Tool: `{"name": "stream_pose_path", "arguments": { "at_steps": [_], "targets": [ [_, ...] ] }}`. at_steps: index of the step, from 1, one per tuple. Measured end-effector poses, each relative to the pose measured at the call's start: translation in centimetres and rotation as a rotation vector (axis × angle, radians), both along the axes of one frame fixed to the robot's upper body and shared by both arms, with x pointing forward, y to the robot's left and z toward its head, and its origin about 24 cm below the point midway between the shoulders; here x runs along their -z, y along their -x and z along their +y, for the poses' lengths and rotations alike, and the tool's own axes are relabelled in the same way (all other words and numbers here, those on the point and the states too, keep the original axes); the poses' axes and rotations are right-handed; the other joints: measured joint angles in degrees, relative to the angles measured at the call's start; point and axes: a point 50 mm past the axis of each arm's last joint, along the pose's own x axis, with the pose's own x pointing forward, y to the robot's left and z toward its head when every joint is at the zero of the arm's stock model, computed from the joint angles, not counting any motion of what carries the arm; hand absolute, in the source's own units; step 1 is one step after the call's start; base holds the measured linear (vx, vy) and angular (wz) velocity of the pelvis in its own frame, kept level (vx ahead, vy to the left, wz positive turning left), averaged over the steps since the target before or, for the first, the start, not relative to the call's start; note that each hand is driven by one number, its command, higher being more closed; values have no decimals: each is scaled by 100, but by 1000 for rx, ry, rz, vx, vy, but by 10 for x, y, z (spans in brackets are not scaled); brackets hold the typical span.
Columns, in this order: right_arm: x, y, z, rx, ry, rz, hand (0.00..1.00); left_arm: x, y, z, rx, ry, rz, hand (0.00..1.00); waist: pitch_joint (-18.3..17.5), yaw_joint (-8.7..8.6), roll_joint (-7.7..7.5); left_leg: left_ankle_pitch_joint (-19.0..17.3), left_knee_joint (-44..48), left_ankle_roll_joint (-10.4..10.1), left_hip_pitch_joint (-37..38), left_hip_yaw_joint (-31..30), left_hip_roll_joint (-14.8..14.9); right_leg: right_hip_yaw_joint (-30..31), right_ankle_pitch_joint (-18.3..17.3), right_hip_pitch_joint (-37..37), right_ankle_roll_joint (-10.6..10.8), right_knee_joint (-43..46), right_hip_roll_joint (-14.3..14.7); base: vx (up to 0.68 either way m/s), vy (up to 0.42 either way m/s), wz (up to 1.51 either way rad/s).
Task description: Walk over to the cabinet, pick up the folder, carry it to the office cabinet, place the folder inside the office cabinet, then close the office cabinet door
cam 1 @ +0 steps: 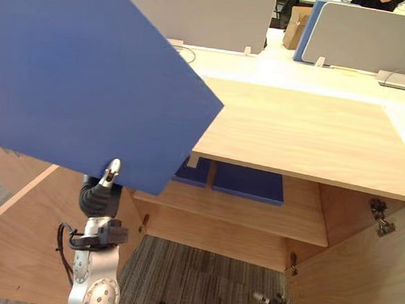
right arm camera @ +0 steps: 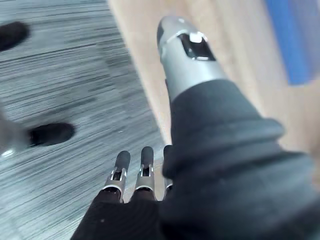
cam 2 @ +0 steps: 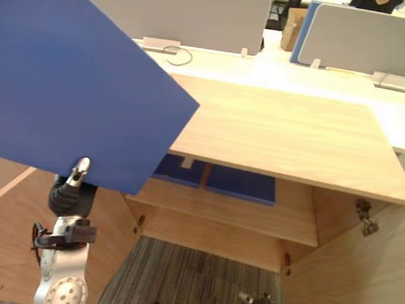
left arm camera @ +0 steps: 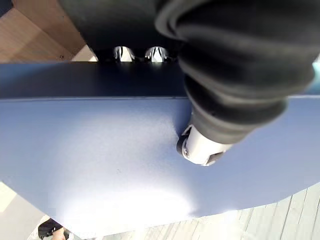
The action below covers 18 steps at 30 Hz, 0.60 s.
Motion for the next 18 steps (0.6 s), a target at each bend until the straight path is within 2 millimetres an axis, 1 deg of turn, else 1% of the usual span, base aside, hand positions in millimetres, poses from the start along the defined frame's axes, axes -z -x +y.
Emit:
{"name": "stream_pose_path", "arguments": {
  "at_steps": [1, 3, 4, 6, 7, 9, 10, 11, 12, 13, 14, 16, 17, 18],
  "targets": [
    [-8, -6, -2, 10, 23, -54, 0, 3, 4, 3, -19, 4, 18, 100, -1, -26, 1, -2, 0, 2, 15, 25, 4, 21, 0, -1, 0, 8, -1, -61, 19, -16],
    [-52, -35, -11, 68, 145, -282, 0, 13, 15, 9, -73, 16, 72, 100, -5, -86, 6, -6, -1, 10, 25, 83, 23, 58, 1, -33, -1, 33, -5, -73, 17, -10],
    [-65, -42, -13, 95, 178, -333, 0, 15, 17, 10, -82, 16, 83, 100, -4, -84, 3, -9, -1, 8, 27, 102, 27, 70, 2, -75, -3, 34, -4, -98, 21, -11],
    [-125, -65, -17, 188, 333, -565, 0, 18, 23, 12, -110, 11, 110, 100, -10, -73, 9, -23, -1, -5, 54, 182, 51, 118, -2, -85, -27, 19, -6, -84, 19, -14],
    [-142, -70, -17, 190, 386, -623, 0, 18, 25, 11, -118, 10, 114, 100, -10, -72, 9, -24, -1, -5, 61, 197, 53, 127, -5, -85, -32, 11, -7, -49, 13, -8],
    [-209, -76, -17, 216, 588, -853, 0, 13, 27, 9, -135, -40, 114, 100, -19, -41, 0, -24, 0, -5, 72, 206, 59, 132, -5, -85, -32, 0, -8, -37, 5, -3],
    [-224, -76, -16, 227, 627, -906, 0, 12, 28, 8, -140, -53, 112, 100, -24, -45, -2, -25, 0, -6, 73, 210, 61, 137, -3, -86, -30, -1, -7, -16, -2, -5],
    [-247, -76, -11, 236, 685, -1002, 0, 9, 29, 8, -144, -87, 112, 100, -38, -52, 1, -25, 2, -6, 73, 225, 68, 154, 9, -95, -14, -6, -2, -1, -4, -7],
    [-257, -77, -8, 232, 710, -1043, 0, 8, 28, 7, -145, -109, 111, 100, -49, -51, 3, -25, 2, -5, 73, 238, 73, 173, 15, -105, -17, -6, 3, 1, -6, -12],
    [-272, -79, 0, 213, 729, -1115, 0, 7, 28, 5, -140, -142, 113, 100, -79, -52, 15, -24, 3, -3, 72, 265, 80, 211, 23, -123, -26, -11, 12, 6, -7, -19],
    [-281, -84, 9, 188, 713, -1176, 0, 7, 27, 3, -131, -174, 120, 100, -126, -52, 15, -26, 4, -4, 62, 304, 88, 268, 28, -164, -31, -11, 24, 8, -7, -20],
    [-290, -92, 21, 122, 674, -1245, 0, 6, 24, 0, -105, -227, 121, 100, -186, -66, 9, -27, 27, -3, 5, 312, 85, 289, 66, -212, -31, -31, 65, 17, -15, -12],
    [-295, -97, 28, 64, 633, -1297, 0, 4, 21, 0, -94, -258, 115, 100, -184, -67, 7, -27, 29, -3, 2, 317, 84, 309, 86, -213, -33, -57, 72, 12, -16, -10],
    [-302, -105, 38, -30, 568, -1373, 0, 0, 18, 1, -84, -289, 101, 100, -184, -72, 8, -31, 29, -4, 3, 334, 83, 338, 104, -212, -32, -87, 82, -1, -6, -11]
  ]
}}
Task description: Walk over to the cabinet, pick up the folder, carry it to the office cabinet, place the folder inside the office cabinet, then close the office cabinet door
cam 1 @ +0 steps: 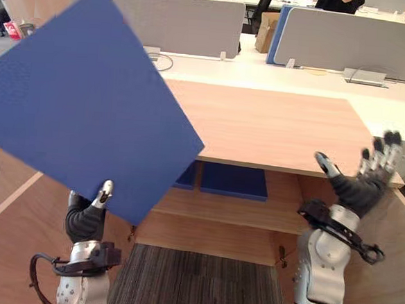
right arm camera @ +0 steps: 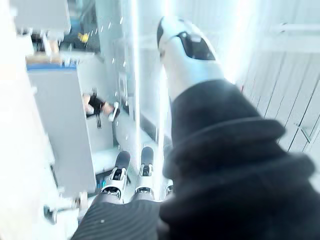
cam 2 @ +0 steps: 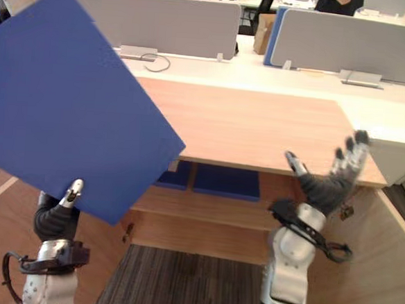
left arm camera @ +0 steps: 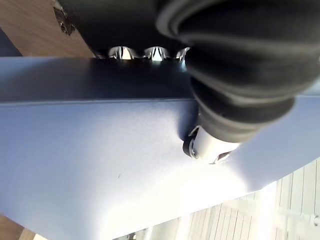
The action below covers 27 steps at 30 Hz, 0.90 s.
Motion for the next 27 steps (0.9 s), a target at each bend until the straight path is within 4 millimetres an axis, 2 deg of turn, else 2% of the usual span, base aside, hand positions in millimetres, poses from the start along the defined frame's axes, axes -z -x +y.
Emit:
{"name": "stream_pose_path", "arguments": {
  "at_steps": [1, 5, 9, 12, 14, 20, 27],
  "targets": [
    [-4, -4, 4, -56, 15, -17, 0, -2, -2, 0, 7, -12, -9, 100, 0, -3, 0, -1, 0, 0, 0, 6, 1, 11, 4, -2, 0, -5, 4, -8, -2, -8],
    [-24, -35, 36, -462, 80, -93, 0, -16, -13, 0, 61, -68, -79, 100, -1, 15, 3, 0, 1, 1, 14, 4, 1, 42, 10, 21, 0, 9, 10, 0, 0, 0],
    [-34, -62, 67, -826, 165, -39, 0, -23, -19, -8, 159, -174, -102, 100, 1, 89, 8, 4, -1, 4, 52, -2, -7, 53, 10, 50, 1, 56, -2, -19, 6, 0],
    [-44, -72, 77, -1001, 238, 14, 0, -24, -19, -11, 222, -241, -99, 100, 7, 130, 17, 2, -5, 4, 104, -14, -20, 52, 2, 61, 6, 88, -16, -54, 14, 3],
    [-49, -74, 78, -1078, 301, 59, 0, -25, -18, -10, 245, -276, -96, 100, 9, 150, 17, 4, -26, 6, 103, -26, -27, 50, 0, 58, 6, 104, -21, -46, 7, 4],
    [-50, -76, 63, -1186, 287, 188, 0, -26, -15, -7, 278, -308, -76, 100, 9, 173, 25, 11, -29, 11, 102, -33, -62, 31, -5, 48, 14, 126, -55, -12, 2, 1],
    [-74, -73, 54, -1212, 439, 261, 0, -24, -10, -8, 319, -298, -61, 100, 4, 268, 18, 14, -28, 15, 90, -36, -62, 30, -4, 46, 14, 107, -51, 0, 0, 0]
  ]
}}
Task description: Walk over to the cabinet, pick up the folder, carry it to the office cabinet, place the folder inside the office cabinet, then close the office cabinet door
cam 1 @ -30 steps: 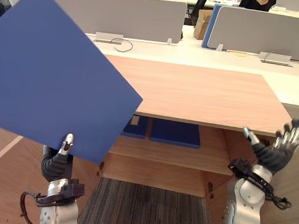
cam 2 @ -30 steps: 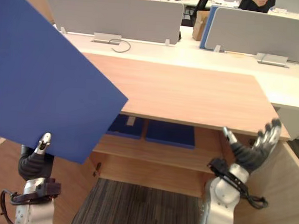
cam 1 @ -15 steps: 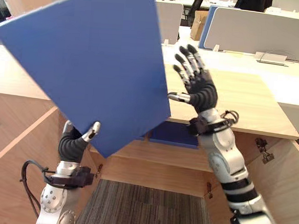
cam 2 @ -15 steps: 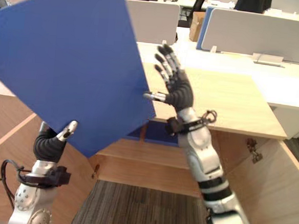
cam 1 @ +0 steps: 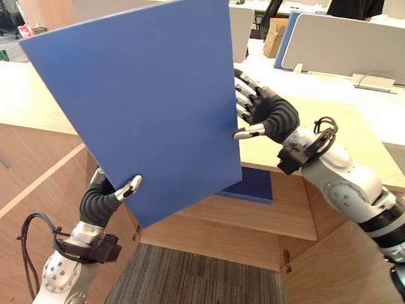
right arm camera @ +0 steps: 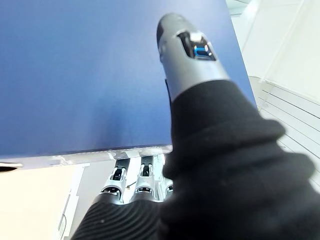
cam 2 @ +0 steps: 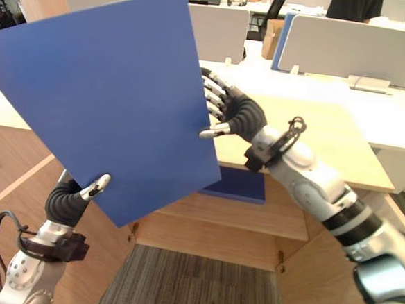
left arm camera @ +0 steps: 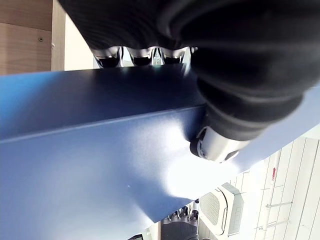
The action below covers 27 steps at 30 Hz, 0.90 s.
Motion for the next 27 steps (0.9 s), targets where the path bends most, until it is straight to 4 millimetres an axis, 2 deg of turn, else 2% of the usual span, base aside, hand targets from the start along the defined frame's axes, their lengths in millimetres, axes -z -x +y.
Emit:
{"name": "stream_pose_path", "arguments": {
  "at_steps": [5, 13, 17, 19, 27],
  "targets": [
    [-16, 4, -4, -11, 95, -41, 0, -2, 3, -2, 26, 12, -5, 100, -14, 124, -22, -1, 1, -2, -16, -6, 3, -1, 0, -9, 0, -5, 5, 0, 0, 0],
    [-19, 7, -6, -23, 98, -61, 0, 4, 5, -12, 83, 52, 33, 100, -88, 245, -23, 4, 3, -5, -79, -6, 7, 18, 1, -83, -3, 11, 5, 0, 0, 0],
    [-11, -1, 6, -47, 15, -34, 0, 8, 6, -18, 104, 109, 60, 100, -189, 251, -20, 9, 25, -10, -81, 6, 11, 26, 1, -96, -3, 18, 7, 0, 0, 0],
    [-7, -7, 17, -60, -92, -14, 0, 9, 6, -23, 104, 162, 69, 100, -204, 259, -11, 14, 26, -13, -79, 7, 15, 26, 1, -106, -5, 39, 9, 0, 0, 0],
    [17, -31, 35, 21, -313, 65, 0, 12, 3, -30, 97, 250, 89, 100, -256, 348, 75, 52, 24, 3, -79, -3, -9, 13, -4, -134, -9, 101, -23, -30, 4, 1]
  ]
}}
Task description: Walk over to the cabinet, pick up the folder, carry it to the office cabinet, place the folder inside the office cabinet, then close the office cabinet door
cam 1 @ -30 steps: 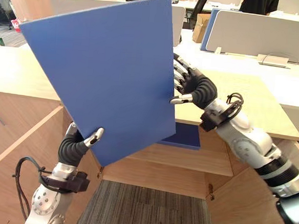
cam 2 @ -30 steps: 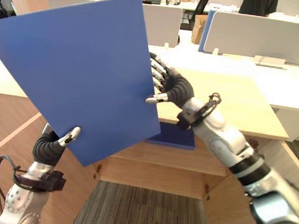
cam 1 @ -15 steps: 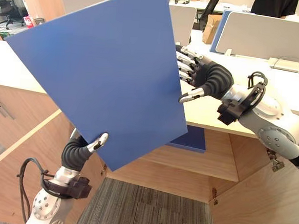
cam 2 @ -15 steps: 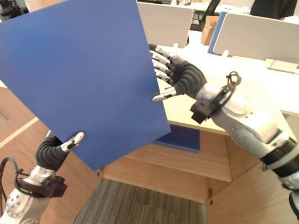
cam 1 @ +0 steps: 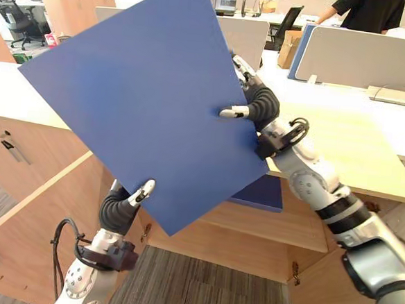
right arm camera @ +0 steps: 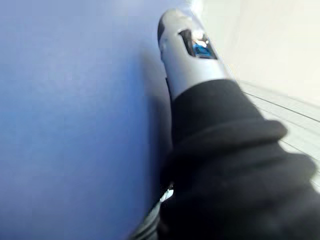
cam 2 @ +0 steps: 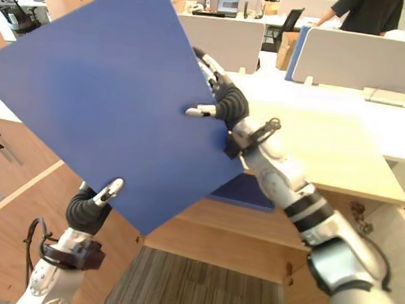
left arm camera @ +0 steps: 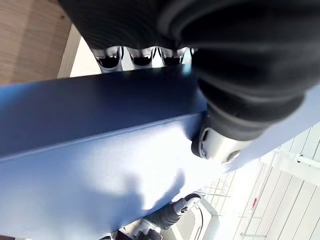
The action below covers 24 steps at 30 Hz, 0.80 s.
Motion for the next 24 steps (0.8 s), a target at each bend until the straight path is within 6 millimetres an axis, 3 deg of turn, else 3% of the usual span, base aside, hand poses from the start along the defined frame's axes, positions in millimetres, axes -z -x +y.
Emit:
{"name": "stream_pose_path", "arguments": {
  "at_steps": [10, 11, 15, 19, 24],
  "targets": [
    [24, -10, 11, 101, 87, 25, 0, 1, -2, 4, -60, 10, 19, 100, -12, -16, 29, 50, -25, 11, -8, -94, -13, -116, -12, 47, -17, -2, -17, -14, -1, 5],
    [27, -10, 13, 110, 98, 28, 100, 1, -2, 5, -73, 2, 19, 100, -11, -16, 30, 55, -26, 11, -13, -101, -12, -120, -13, 47, -19, -5, -16, 0, 0, 0],
    [41, -8, 19, 83, 172, 56, 100, 0, -3, 10, -115, 0, 13, 100, -10, -32, 31, 61, -27, 12, -20, -115, -16, -127, -13, 49, -21, -6, -19, -13, 1, 2],
    [69, -2, 4, -7, 334, 176, 100, -1, -2, 12, -129, -98, -3, 100, -11, -33, 20, 91, -27, 16, -56, -280, -27, -288, -15, 119, -21, -28, -28, -15, -5, 18],
    [70, 8, -14, -76, 393, 234, 100, -2, -1, 12, -107, -166, -22, 100, -16, -13, 10, 122, -25, 5, -107, -344, -8, -350, 4, 116, -5, -61, 8, -8, -3, 8]
  ]
}}
